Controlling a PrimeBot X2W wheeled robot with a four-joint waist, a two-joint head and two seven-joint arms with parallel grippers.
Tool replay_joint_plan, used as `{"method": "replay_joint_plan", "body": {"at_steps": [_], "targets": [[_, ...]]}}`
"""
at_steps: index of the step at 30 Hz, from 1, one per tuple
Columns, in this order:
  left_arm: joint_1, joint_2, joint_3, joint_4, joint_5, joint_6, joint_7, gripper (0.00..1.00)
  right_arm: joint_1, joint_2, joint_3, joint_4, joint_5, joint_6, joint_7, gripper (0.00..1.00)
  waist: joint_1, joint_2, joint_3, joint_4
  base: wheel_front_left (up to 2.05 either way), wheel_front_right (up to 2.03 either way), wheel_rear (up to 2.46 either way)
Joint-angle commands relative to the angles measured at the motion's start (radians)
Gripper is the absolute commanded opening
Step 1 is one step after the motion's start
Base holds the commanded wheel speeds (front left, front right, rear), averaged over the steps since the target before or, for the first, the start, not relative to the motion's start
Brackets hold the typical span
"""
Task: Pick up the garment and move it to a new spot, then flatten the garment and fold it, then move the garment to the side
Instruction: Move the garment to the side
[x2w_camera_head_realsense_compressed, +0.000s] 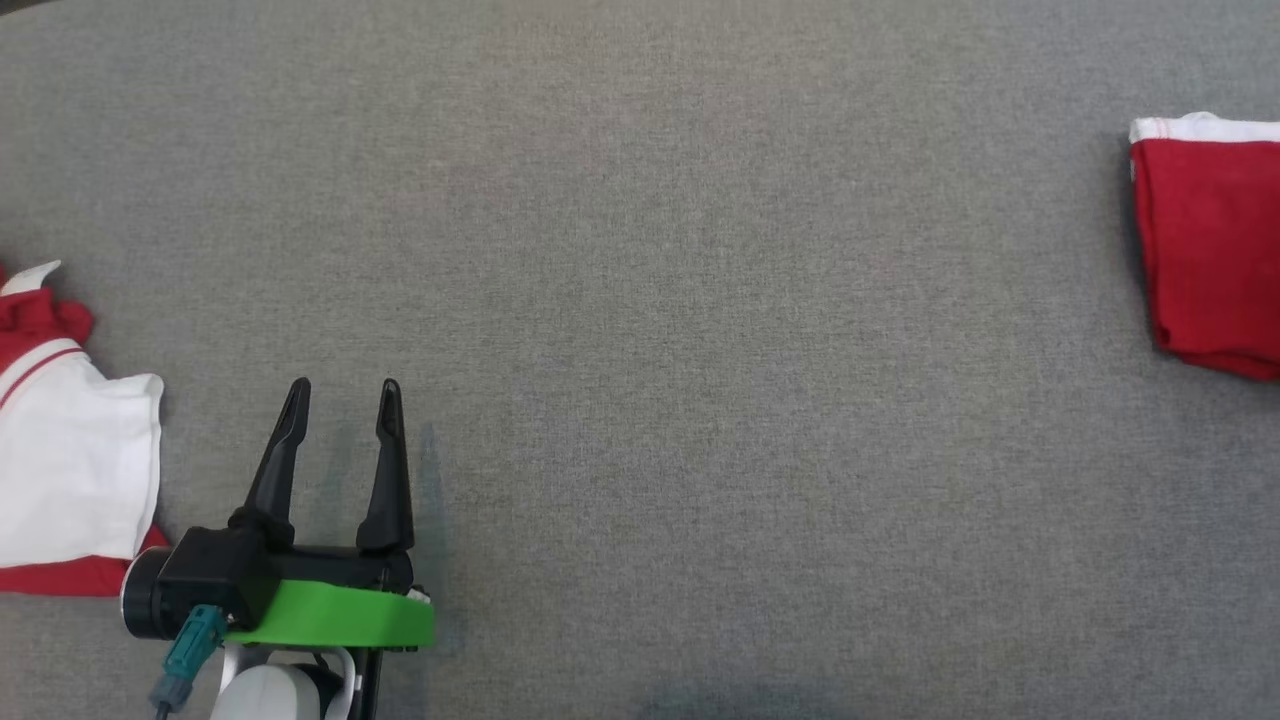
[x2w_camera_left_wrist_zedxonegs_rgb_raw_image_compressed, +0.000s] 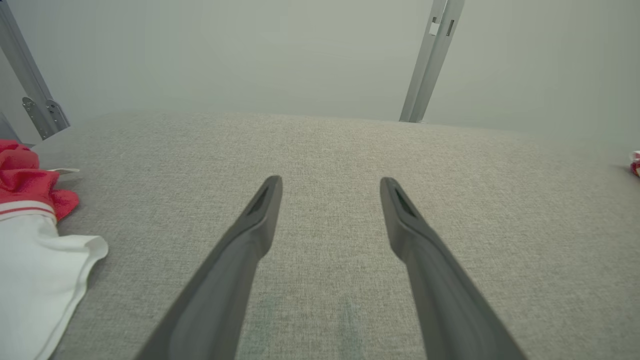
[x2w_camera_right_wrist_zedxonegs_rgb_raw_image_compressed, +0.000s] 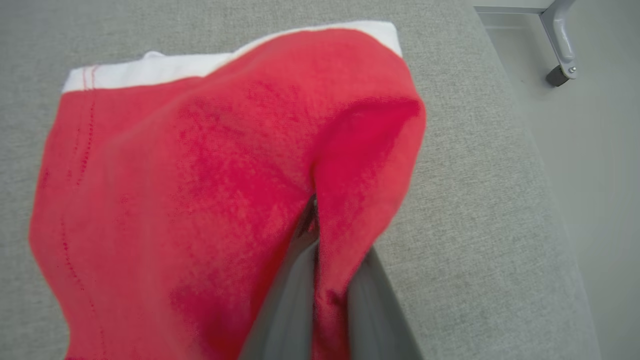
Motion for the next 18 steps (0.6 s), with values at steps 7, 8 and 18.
{"method": "replay_joint_plan", "body": {"at_steps": [7, 8, 18], "targets": [[-0.034, 0.002, -0.014, 0.005, 0.006, -0.009, 0.0, 1.0, -0.059, -0.061, -0.016, 0.025, -0.14, 0.0, -0.038, 0.0, -0.0001, 0.0, 0.123, -0.023, 0.0, 0.0, 0.0], [-0.033, 0.002, -0.011, 0.004, 0.007, -0.009, 0.0, 1.0, -0.067, -0.062, -0.024, 0.031, -0.152, 0.0, -0.046, 0.0, -0.0001, 0.0, 0.125, -0.021, 0.0, 0.0, 0.0], [-0.017, 0.002, 0.001, -0.001, 0.002, -0.004, 0.0, 1.0, -0.116, -0.094, -0.091, 0.091, -0.366, -0.001, -0.201, 1.0, -0.0001, 0.0, 0.111, -0.012, 0.0, 0.0, 0.0]]}}
